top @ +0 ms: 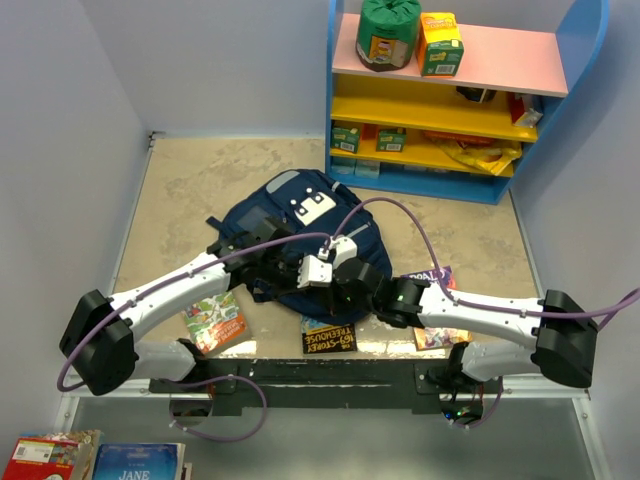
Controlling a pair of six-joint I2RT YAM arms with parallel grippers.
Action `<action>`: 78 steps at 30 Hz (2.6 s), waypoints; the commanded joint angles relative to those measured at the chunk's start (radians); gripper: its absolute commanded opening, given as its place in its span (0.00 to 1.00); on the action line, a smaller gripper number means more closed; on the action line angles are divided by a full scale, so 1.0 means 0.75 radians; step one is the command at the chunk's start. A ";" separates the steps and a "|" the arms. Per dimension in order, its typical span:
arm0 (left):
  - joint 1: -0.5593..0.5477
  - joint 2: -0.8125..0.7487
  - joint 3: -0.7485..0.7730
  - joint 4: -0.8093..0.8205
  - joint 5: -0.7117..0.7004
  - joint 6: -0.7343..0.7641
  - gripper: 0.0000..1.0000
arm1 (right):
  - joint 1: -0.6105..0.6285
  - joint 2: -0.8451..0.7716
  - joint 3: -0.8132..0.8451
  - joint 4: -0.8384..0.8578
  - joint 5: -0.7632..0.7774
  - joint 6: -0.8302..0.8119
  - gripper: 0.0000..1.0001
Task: Pack the student bag
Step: Zip the student bag at the center of the board.
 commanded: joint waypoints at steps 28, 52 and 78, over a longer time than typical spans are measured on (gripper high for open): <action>0.053 -0.062 -0.036 0.187 -0.292 0.063 0.00 | 0.006 -0.196 -0.086 -0.031 -0.191 -0.030 0.29; 0.047 -0.087 0.185 -0.206 0.087 0.176 0.41 | 0.002 -0.190 -0.076 0.011 -0.173 -0.028 0.06; -0.086 0.036 0.025 0.025 -0.167 0.223 0.48 | 0.000 -0.184 -0.043 0.060 -0.208 -0.047 0.01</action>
